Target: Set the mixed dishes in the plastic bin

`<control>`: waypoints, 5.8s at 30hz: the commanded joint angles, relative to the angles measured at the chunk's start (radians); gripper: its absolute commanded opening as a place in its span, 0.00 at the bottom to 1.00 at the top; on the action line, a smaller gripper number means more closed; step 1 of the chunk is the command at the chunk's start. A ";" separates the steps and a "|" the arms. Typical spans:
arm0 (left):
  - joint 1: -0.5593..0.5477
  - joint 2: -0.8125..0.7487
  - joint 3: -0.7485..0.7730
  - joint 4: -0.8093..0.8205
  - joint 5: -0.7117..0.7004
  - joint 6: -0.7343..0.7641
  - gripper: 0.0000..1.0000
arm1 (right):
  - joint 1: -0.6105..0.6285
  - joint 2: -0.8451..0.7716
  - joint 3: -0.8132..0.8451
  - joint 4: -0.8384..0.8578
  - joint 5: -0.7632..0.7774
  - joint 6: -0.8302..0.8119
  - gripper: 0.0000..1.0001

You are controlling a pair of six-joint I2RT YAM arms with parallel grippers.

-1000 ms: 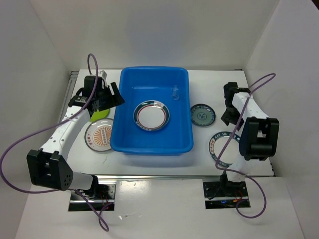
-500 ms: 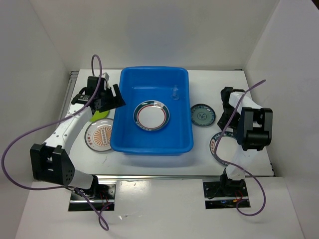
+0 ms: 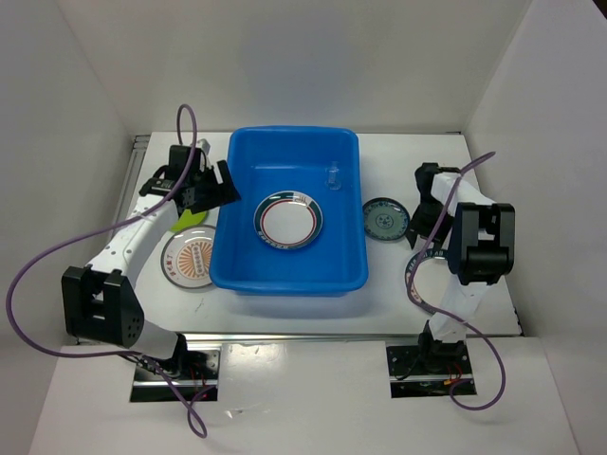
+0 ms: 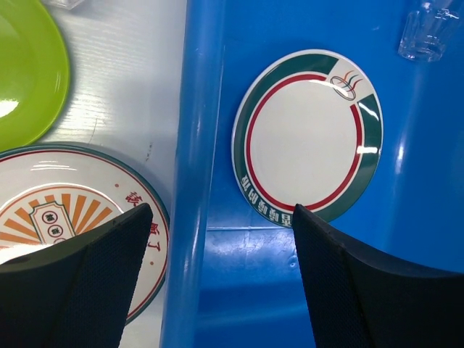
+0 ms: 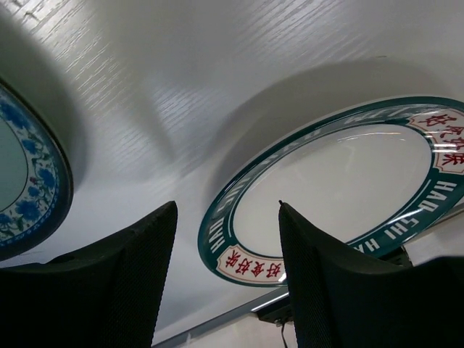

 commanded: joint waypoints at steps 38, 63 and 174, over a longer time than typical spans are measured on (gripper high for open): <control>0.017 -0.119 -0.091 0.019 -0.032 0.009 0.87 | 0.319 0.188 0.015 -0.227 0.271 0.210 0.05; 0.017 -0.128 -0.100 0.028 -0.005 0.009 0.87 | 0.319 0.009 0.328 -0.237 0.458 0.209 0.00; 0.086 -0.320 -0.127 -0.030 -0.374 -0.143 0.99 | 1.146 0.518 0.866 0.049 0.409 -0.342 0.55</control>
